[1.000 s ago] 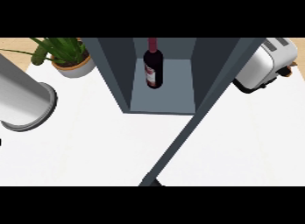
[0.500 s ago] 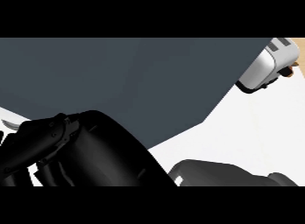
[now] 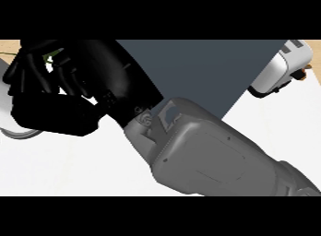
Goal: Pick up the wine, place it into the cabinet and close the cabinet
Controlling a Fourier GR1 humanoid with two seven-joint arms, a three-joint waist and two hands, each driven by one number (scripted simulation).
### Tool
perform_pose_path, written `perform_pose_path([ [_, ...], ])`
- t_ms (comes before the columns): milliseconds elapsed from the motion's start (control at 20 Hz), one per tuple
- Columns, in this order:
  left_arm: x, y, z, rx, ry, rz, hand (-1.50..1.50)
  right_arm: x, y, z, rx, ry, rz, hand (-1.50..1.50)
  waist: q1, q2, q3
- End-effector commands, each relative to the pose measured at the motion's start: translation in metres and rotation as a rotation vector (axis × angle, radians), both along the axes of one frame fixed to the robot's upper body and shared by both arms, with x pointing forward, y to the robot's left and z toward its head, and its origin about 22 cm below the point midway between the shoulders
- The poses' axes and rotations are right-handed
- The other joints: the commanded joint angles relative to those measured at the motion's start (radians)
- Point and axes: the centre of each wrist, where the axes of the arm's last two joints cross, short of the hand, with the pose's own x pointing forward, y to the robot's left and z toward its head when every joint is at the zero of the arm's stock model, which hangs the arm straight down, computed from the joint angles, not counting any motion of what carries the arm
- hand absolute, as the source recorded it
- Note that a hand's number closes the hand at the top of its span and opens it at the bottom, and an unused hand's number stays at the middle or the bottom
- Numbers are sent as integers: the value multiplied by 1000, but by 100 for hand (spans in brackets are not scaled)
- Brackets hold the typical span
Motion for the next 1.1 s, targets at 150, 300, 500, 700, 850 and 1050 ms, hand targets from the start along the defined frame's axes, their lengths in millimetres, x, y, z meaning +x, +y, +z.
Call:
perform_pose_path([
  [150, 10, 13, -11, 12, 11, 5, -150, 53, -16, -11, 0, 37, -37, 150, -12, 1, 1],
  [300, 9, 0, 0, 10, -6, -10, -150, 69, -16, -22, -15, 26, -70, 150, -9, 3, 2],
  [500, 13, 3, 3, 26, -16, 1, -150, 85, -29, -32, -22, 24, -102, 150, -8, 6, 1],
  [700, 13, 4, 2, 23, -10, -8, -150, 99, -44, -19, -64, -16, -134, 150, -4, 9, 1],
  [850, 13, 3, 9, 19, -27, -10, -150, 109, -52, -28, -92, -33, -147, 150, 5, 12, 1],
  [1050, 12, 1, 4, 21, -18, 16, -150, 111, -54, -17, -101, -49, -140, 150, -10, 8, 1],
])
